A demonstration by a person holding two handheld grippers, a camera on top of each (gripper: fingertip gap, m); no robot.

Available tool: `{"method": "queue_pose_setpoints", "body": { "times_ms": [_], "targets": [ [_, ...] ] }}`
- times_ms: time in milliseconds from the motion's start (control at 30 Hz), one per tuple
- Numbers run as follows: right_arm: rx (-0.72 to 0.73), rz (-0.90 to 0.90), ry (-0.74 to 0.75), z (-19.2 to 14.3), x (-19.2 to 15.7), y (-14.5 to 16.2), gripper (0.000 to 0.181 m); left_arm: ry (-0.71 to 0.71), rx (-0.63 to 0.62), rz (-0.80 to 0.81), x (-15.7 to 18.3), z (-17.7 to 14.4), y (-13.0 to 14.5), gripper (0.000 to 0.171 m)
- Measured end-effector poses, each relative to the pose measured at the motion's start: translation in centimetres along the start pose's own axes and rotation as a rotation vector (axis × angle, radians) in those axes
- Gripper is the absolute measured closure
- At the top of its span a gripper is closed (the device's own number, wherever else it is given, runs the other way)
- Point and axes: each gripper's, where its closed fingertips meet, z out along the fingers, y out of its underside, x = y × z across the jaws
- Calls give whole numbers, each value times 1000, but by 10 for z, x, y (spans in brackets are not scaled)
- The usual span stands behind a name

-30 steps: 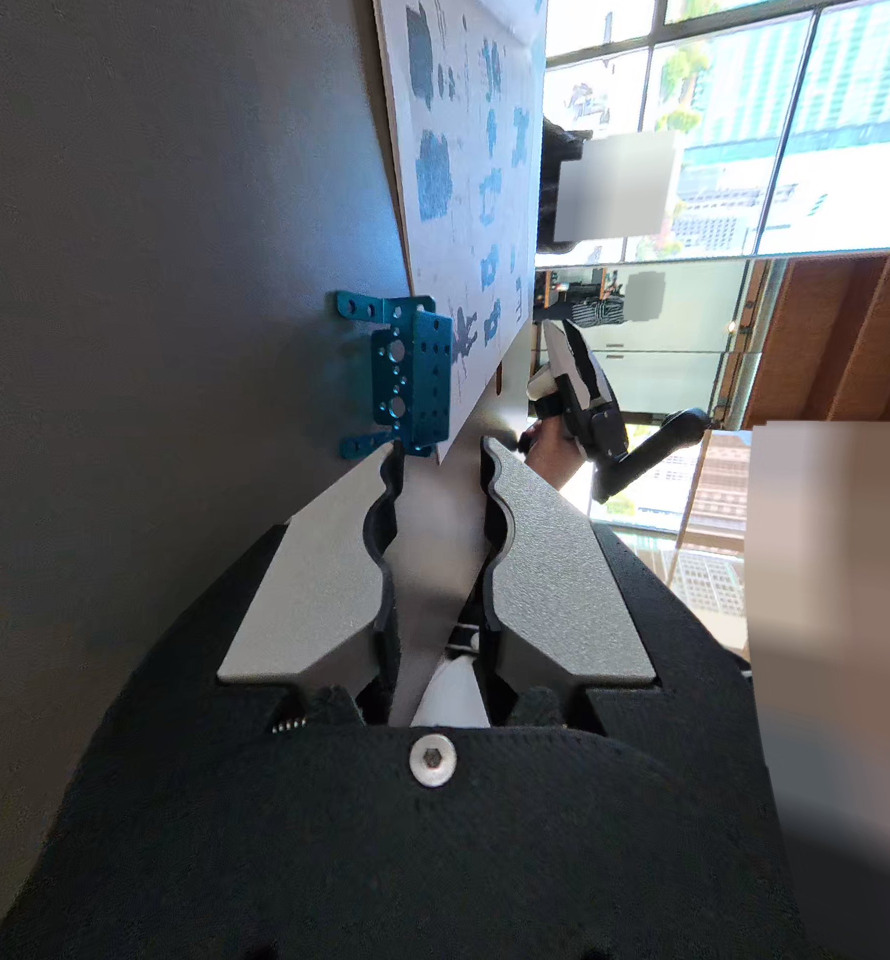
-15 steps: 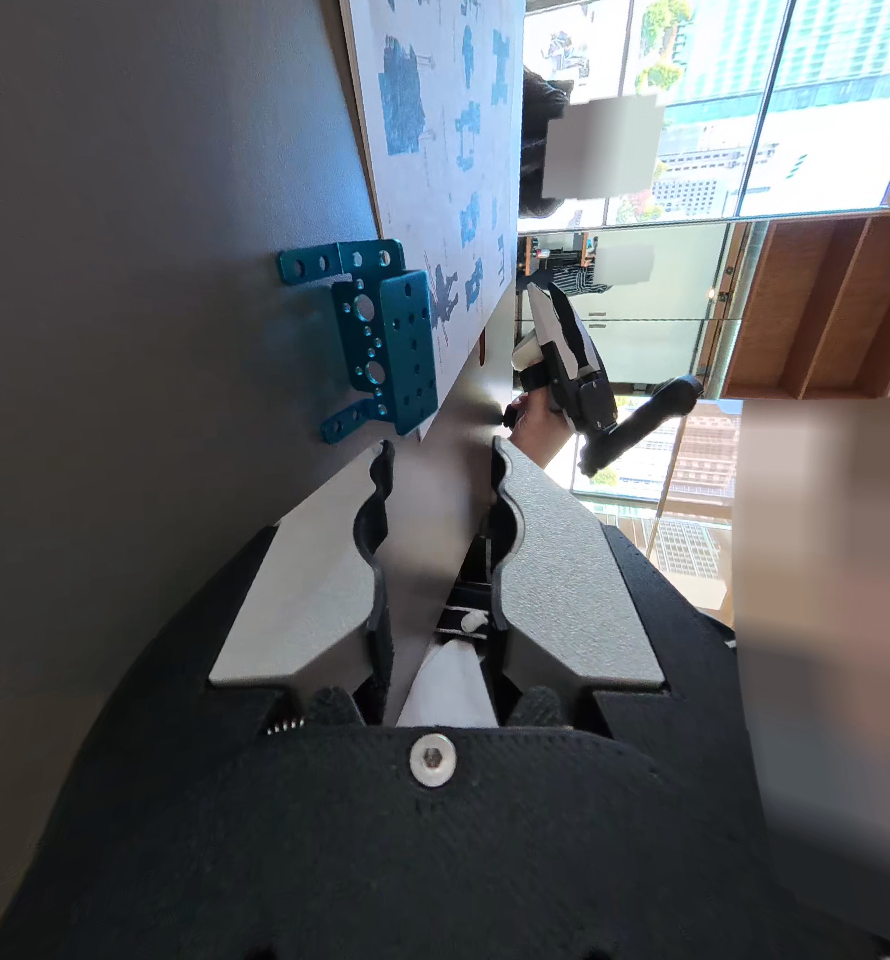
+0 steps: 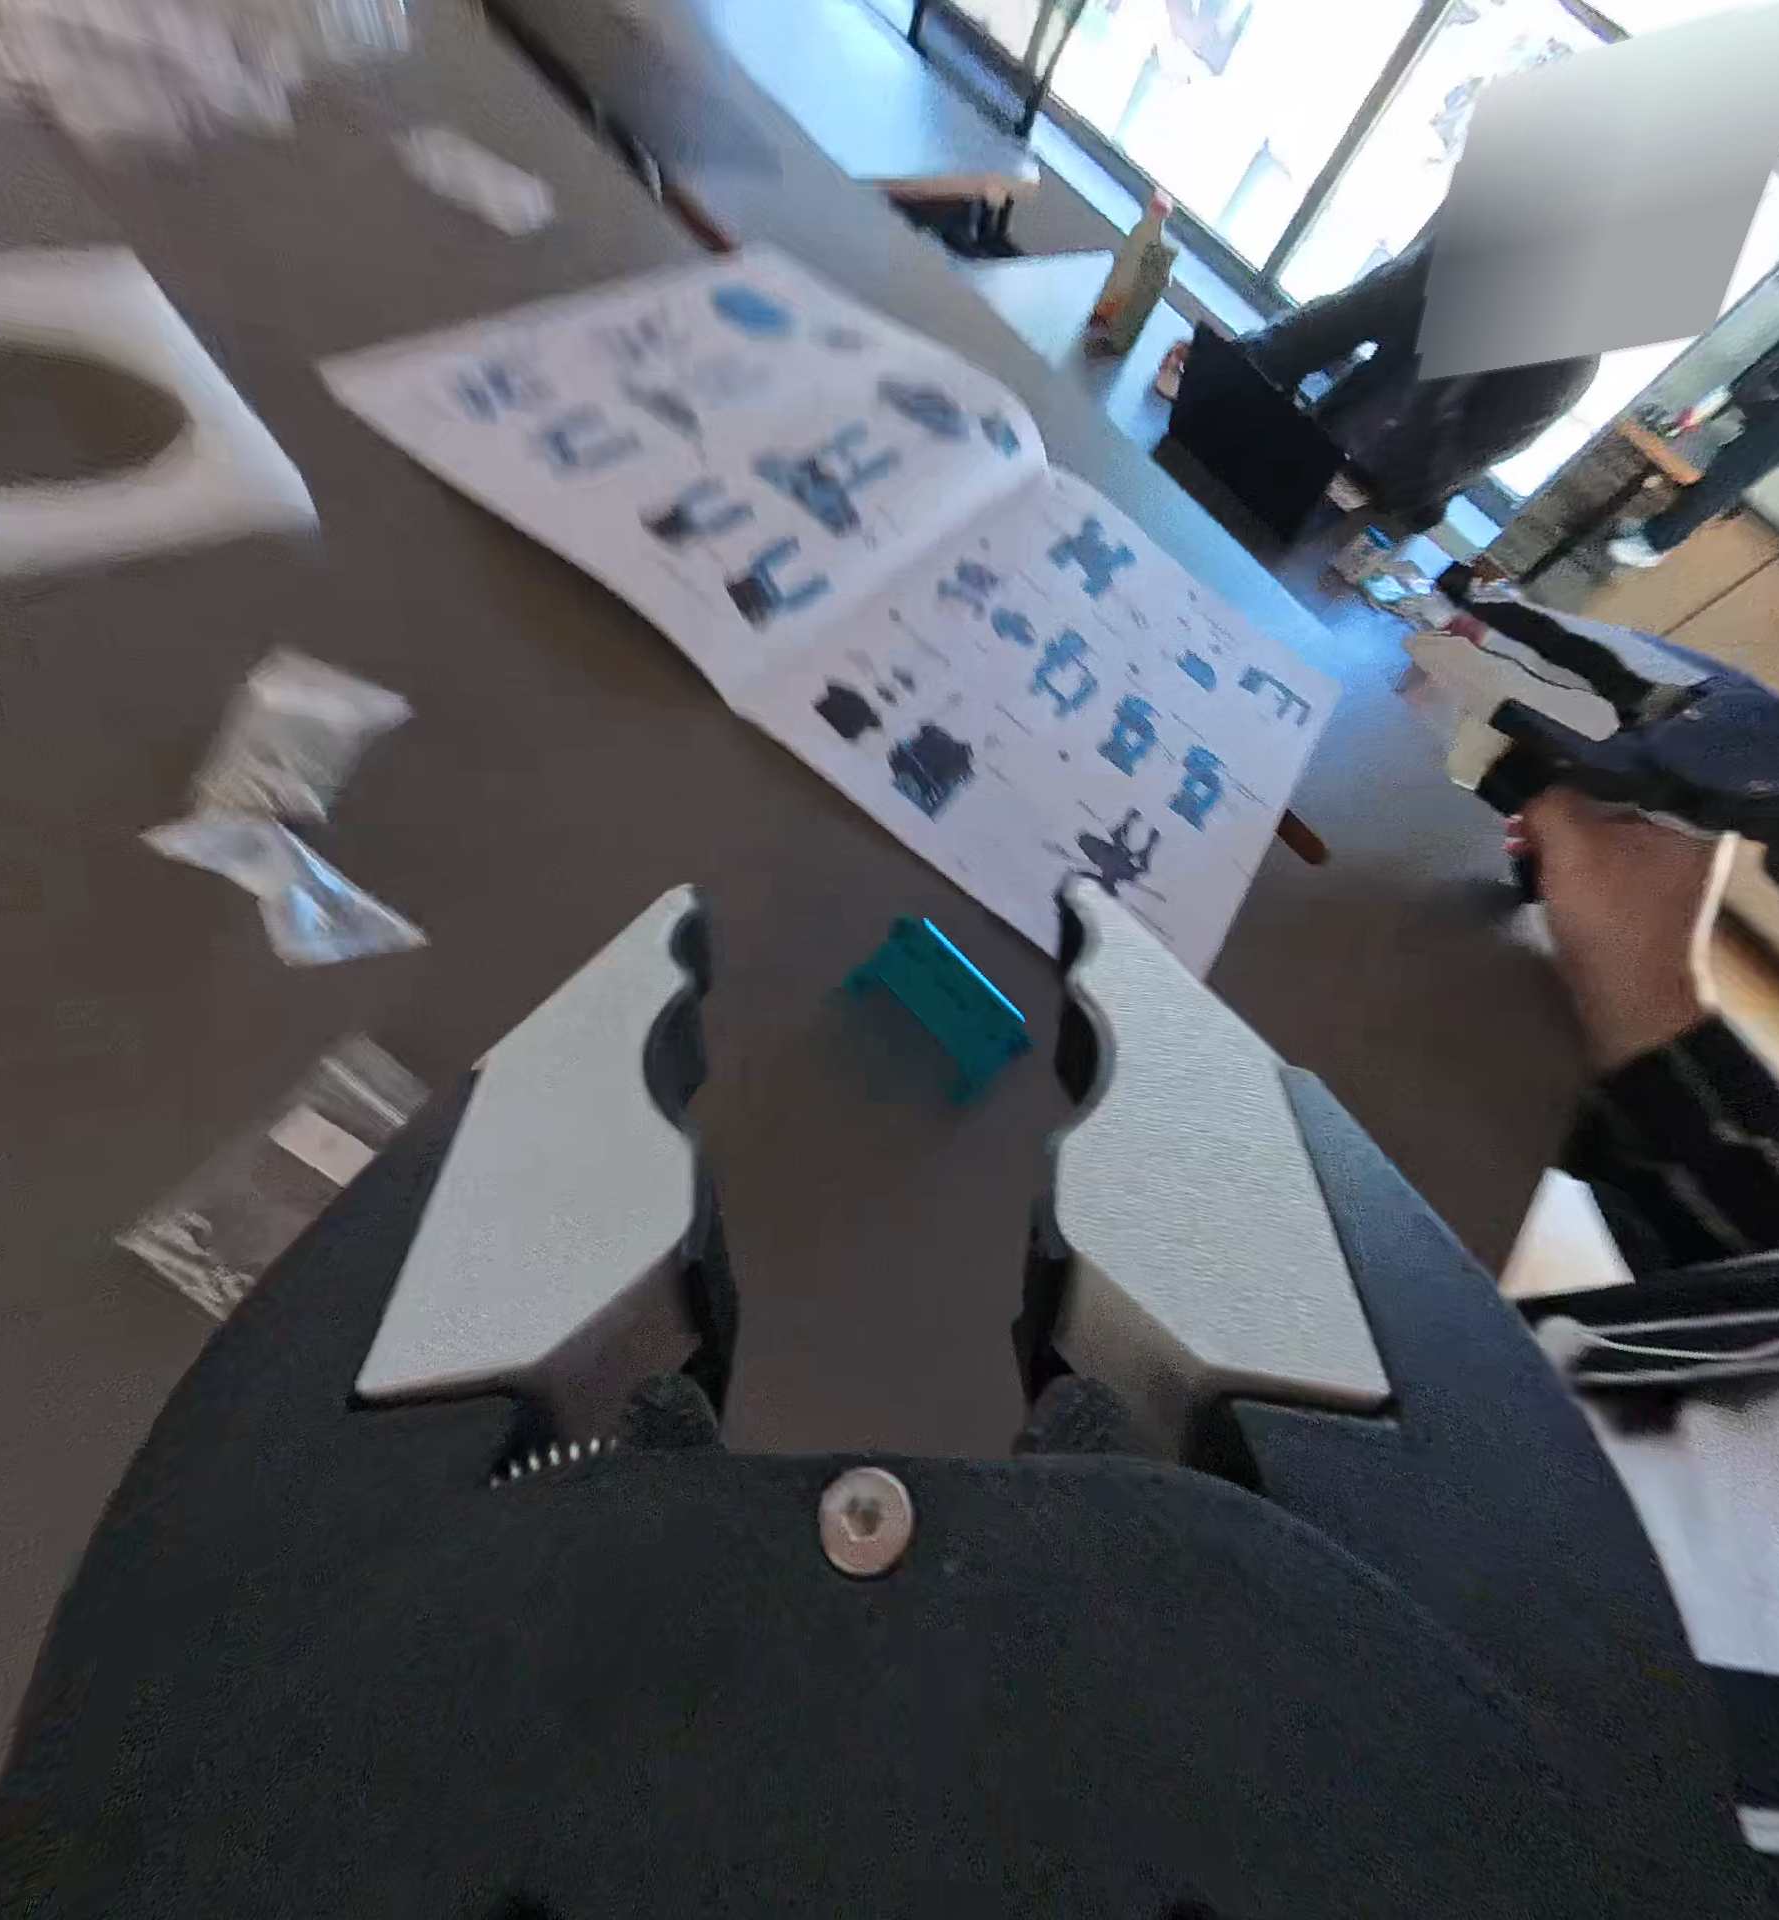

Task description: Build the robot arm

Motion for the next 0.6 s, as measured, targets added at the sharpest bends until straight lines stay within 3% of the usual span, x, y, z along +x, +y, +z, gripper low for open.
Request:
{"method": "queue_pose_setpoints", "body": {
  "times_ms": [67, 133, 367, 600],
  "targets": [
    [10, 6, -6, -1, -1, -1, 139, -39, 56, 102, -2, -5, -14, 77],
    [22, 11, -15, -2, -2, -3, 139, -50, 61, 182, -1, -8, -18, 72],
    [22, -9, -52, -3, -9, -3, 137, -110, 163, 287, -5, -22, -37, 68],
    [-11, -4, -55, 1, -9, 1, 146, -113, 136, 288, -9, -23, -36, 68]
  ]
}}
